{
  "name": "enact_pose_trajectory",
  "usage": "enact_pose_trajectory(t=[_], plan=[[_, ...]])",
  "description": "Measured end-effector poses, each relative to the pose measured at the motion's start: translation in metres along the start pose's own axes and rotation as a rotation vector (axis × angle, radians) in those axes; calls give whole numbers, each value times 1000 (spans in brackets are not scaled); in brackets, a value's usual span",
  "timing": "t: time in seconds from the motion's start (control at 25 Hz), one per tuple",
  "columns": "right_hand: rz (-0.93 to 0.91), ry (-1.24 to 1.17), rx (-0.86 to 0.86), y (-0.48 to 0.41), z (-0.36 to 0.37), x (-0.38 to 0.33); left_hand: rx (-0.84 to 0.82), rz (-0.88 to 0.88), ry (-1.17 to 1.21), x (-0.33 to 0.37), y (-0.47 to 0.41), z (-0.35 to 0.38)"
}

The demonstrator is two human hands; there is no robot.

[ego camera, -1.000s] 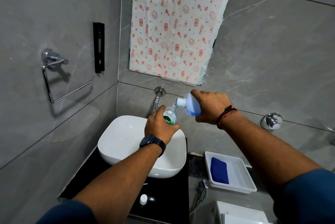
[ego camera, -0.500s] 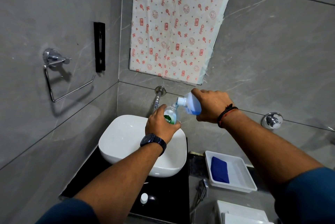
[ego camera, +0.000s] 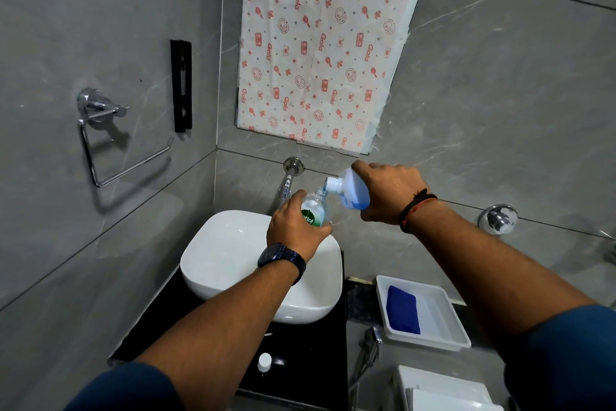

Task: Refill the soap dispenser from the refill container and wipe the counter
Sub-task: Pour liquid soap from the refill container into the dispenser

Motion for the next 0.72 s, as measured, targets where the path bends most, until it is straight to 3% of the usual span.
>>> enact_pose_trajectory(t=[0.72], plan=[[-2,22,-18,-1,-1,1,-3,11,0,1,1,1]])
Point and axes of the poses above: each hand's wrist, its own y-axis away from the middle knuckle, its own z-axis out of the palm, x = y × z, the point moved 4 cm from there along -y, towards the middle knuckle, and after that the axes turned 4 degrees about x, right-handed, at the moved point
